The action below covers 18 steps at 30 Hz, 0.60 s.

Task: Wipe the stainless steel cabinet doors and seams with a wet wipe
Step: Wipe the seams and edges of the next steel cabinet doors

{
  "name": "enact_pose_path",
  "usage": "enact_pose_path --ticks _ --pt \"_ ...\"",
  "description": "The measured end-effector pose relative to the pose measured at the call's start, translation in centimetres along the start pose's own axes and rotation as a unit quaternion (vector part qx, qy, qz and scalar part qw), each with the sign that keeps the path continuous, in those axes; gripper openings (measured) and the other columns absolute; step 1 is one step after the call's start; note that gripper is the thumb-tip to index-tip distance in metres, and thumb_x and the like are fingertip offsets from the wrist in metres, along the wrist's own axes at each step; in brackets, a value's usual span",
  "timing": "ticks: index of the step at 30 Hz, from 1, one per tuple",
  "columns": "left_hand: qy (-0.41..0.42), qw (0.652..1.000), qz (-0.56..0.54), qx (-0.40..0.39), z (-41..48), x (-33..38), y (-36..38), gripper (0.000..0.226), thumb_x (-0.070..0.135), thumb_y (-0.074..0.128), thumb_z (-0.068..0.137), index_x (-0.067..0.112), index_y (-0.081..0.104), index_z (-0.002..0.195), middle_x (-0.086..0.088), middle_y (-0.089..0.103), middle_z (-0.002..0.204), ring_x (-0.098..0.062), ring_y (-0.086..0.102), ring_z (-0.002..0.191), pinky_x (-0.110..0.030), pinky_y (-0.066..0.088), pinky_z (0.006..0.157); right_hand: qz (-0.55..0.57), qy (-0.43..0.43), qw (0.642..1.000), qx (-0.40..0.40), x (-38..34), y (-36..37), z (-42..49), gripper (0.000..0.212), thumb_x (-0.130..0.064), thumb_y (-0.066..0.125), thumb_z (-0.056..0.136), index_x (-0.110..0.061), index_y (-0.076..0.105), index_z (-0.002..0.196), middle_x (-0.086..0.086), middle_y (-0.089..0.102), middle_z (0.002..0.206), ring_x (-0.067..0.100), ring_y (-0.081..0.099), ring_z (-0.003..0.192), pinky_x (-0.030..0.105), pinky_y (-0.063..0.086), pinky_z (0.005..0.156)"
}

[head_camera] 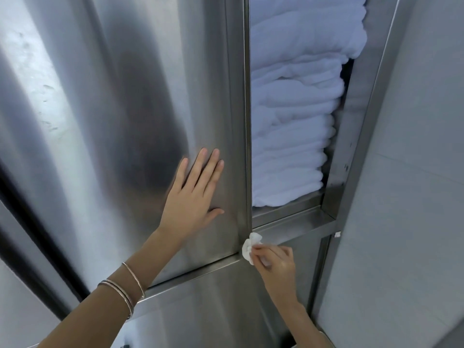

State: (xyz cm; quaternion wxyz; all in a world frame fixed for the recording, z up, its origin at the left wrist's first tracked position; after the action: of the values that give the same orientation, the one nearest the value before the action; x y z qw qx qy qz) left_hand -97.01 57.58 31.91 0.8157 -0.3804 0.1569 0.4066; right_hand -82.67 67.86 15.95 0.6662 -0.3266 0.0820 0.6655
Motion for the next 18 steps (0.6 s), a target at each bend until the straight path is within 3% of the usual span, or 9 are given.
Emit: enact_pose_path --ticks 5,8,12,18 --pt "0.0 1.0 -0.004 -0.006 1.2 1.4 0.1 0.113 0.06 0.071 0.07 0.004 0.015 0.151 -0.014 0.006 0.158 -0.029 -0.004 0.147 -0.05 -0.001 0.118 0.018 0.004 1.0 0.001 0.7 -2.3 0.9 0.022 0.001 0.085 0.062 -0.009 0.074 0.078 -0.004 0.071 0.08 0.002 0.057 0.076 0.03 0.05 0.064" --pt "0.001 1.0 -0.006 -0.006 2.2 2.5 0.2 0.113 0.06 0.07 0.071 0.004 0.013 0.151 -0.014 0.003 0.158 -0.029 -0.004 0.147 -0.049 -0.004 0.118 0.018 0.01 1.0 0.003 1.9 -3.4 1.4 0.022 0.001 0.085 0.062 -0.01 0.074 0.079 -0.006 0.071 0.085 0.008 0.062 0.076 0.018 0.045 0.071" --pt "0.002 1.0 -0.002 0.0 3.8 4.4 0.2 0.112 0.062 0.068 0.071 0.003 0.014 0.15 -0.014 0.005 0.158 -0.029 -0.001 0.147 -0.049 -0.006 0.118 0.021 0.037 0.999 0.035 3.9 -4.9 2.2 0.021 -0.001 0.083 0.064 -0.01 0.074 0.08 -0.009 0.069 0.089 0.007 0.062 0.081 0.022 0.05 0.075" --pt "0.003 1.0 0.012 0.013 6.7 7.7 0.3 0.114 0.067 0.064 0.073 0.004 0.009 0.15 -0.014 0.002 0.158 -0.028 0.0 0.147 -0.048 -0.006 0.118 -0.022 0.002 0.998 0.055 5.8 -7.0 3.9 0.011 -0.014 0.08 0.072 -0.01 0.074 0.08 -0.005 0.071 0.086 0.004 0.059 0.083 0.017 0.045 0.077"
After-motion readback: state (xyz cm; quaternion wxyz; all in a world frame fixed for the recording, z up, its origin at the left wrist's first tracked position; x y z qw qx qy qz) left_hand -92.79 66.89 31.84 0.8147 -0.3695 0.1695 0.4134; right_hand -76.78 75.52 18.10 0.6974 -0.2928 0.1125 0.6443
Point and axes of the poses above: each hand's wrist, its own z-axis towards the middle knuckle, its own y-axis out of the palm, x = y × z, the point moved 6 cm from there along z, towards the middle knuckle
